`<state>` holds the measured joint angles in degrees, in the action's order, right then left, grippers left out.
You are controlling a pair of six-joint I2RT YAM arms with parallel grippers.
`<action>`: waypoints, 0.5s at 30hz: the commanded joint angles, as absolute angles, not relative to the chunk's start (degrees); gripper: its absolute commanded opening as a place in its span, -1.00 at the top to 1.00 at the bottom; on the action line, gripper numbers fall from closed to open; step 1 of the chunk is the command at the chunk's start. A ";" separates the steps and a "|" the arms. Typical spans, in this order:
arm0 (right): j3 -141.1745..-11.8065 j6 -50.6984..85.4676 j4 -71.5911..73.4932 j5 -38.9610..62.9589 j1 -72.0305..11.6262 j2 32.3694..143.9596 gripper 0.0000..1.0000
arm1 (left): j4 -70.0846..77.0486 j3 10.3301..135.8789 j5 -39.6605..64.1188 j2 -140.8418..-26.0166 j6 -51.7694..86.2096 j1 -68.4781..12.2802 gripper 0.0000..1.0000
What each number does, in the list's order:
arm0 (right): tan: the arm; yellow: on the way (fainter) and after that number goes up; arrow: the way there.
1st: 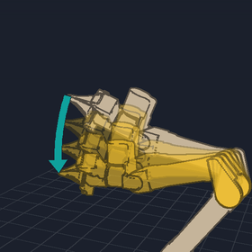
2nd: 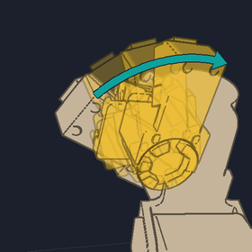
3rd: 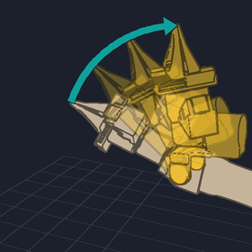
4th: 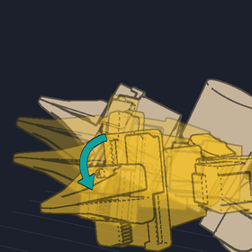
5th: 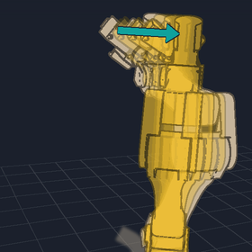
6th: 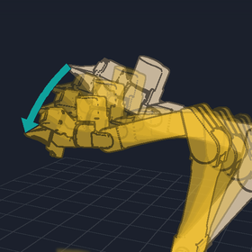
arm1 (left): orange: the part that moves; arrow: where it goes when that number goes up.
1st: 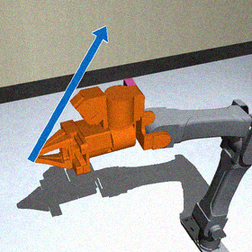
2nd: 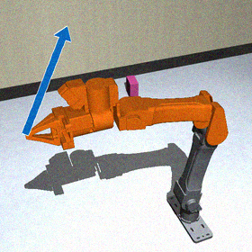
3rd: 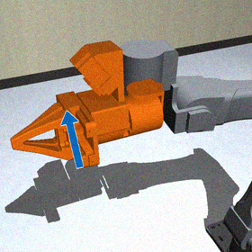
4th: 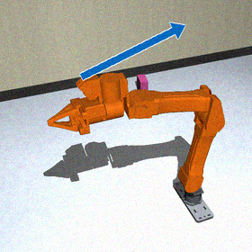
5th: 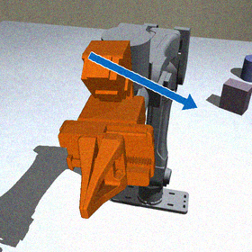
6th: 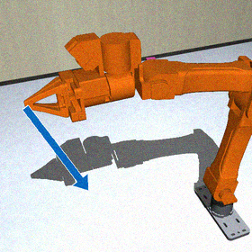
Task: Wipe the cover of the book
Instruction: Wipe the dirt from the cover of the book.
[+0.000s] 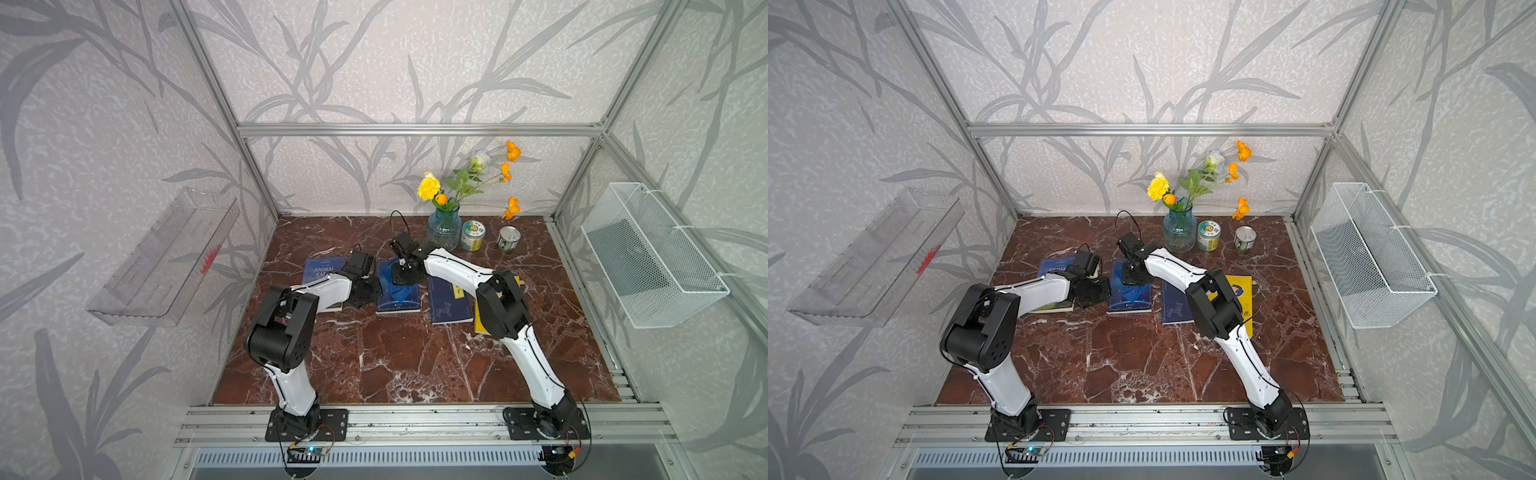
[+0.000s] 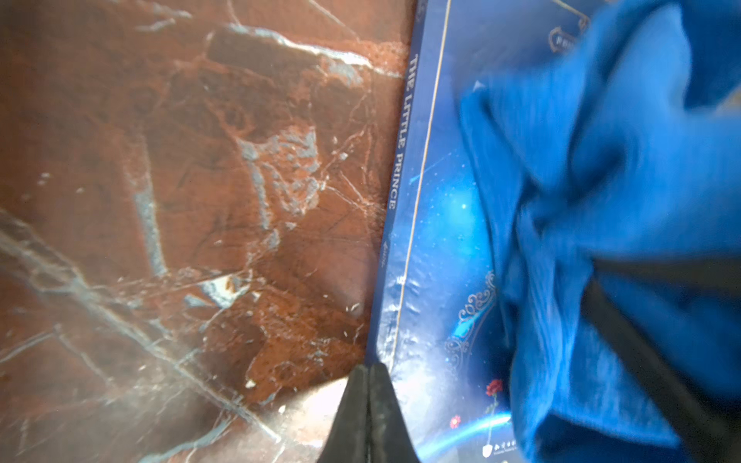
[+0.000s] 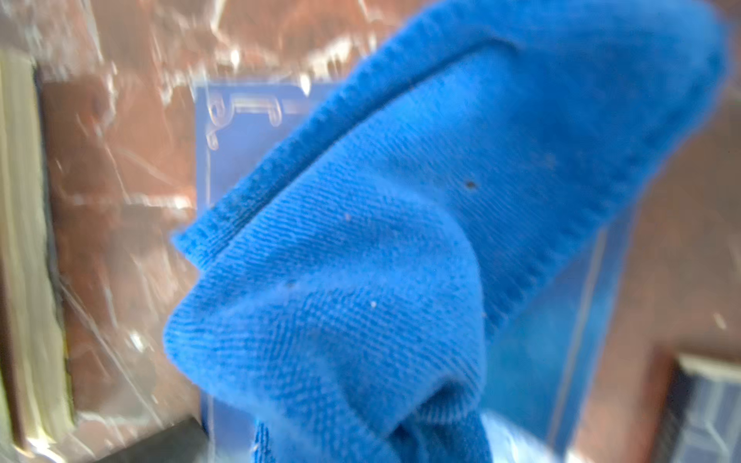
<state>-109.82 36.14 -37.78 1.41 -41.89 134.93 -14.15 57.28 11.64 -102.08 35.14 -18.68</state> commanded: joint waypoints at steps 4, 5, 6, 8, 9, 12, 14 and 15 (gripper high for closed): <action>-88.03 39.73 -39.91 0.66 -44.86 129.64 1.00 | -19.28 55.33 11.25 -104.46 35.18 -18.81 0.88; -88.91 39.45 -40.27 0.22 -44.31 130.00 1.00 | -19.25 55.22 11.17 -104.33 35.16 -18.81 0.88; -91.13 39.16 -41.44 -0.32 -43.43 131.13 1.00 | -19.04 55.14 11.07 -104.30 35.24 -18.81 0.88; -96.94 38.53 -44.23 0.03 -41.24 134.79 1.00 | -18.92 55.23 10.98 -104.79 35.37 -18.81 0.88; -100.57 38.41 -45.77 0.18 -40.09 137.15 1.00 | -19.06 55.40 11.21 -105.16 35.35 -18.81 0.88; -113.72 37.77 -52.13 -0.50 -38.12 144.61 1.00 | -18.95 55.48 11.27 -105.57 35.36 -18.81 0.88; -122.71 37.03 -56.89 -1.56 -37.78 149.27 1.00 | -19.11 55.39 10.82 -105.23 35.26 -18.81 0.88; -126.98 36.93 -59.48 -2.14 -37.71 151.59 1.00 | -19.11 55.33 10.43 -104.98 35.24 -18.81 0.88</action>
<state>-122.30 37.76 -45.67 2.50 -39.24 141.14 -14.13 57.28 11.64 -102.10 35.16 -18.65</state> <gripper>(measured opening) 0.104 0.062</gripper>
